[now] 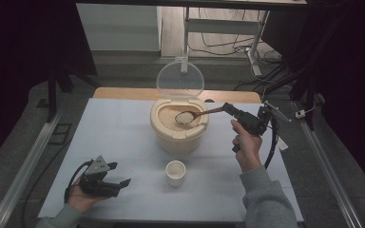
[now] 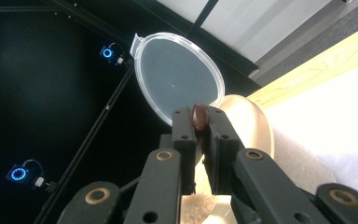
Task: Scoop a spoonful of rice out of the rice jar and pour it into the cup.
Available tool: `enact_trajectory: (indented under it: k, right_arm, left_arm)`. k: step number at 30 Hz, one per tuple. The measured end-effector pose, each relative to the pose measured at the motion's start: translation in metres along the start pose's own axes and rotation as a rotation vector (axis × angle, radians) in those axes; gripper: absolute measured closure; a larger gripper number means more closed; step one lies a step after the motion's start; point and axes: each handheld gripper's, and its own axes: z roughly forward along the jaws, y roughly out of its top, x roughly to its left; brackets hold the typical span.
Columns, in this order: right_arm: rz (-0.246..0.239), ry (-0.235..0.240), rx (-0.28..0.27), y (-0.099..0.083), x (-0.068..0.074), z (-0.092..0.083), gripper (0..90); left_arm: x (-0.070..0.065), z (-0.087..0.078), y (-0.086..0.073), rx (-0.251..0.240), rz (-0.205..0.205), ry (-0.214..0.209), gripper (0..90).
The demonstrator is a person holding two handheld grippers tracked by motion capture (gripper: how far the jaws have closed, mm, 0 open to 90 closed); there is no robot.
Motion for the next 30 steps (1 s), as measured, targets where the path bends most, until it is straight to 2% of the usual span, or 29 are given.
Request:
enact_trajectory:
  k: [9, 21, 30]
  right_arm:
    - [-0.004, 0.023, 0.009, -0.002, 0.006, -0.009, 83.0]
    - [-0.007, 0.049, 0.058, -0.014, 0.009, -0.031, 83.1]
    - [-0.016, 0.057, 0.129, -0.030, 0.009, -0.038, 83.0]
  left_arm:
    - [0.000, 0.000, 0.000, 0.000, 0.001, 0.001, 18.0]
    - [0.001, 0.000, 0.000, -0.001, -0.004, -0.001, 18.0]
    - [0.000, 0.001, 0.000, 0.004, -0.004, 0.000, 18.0]
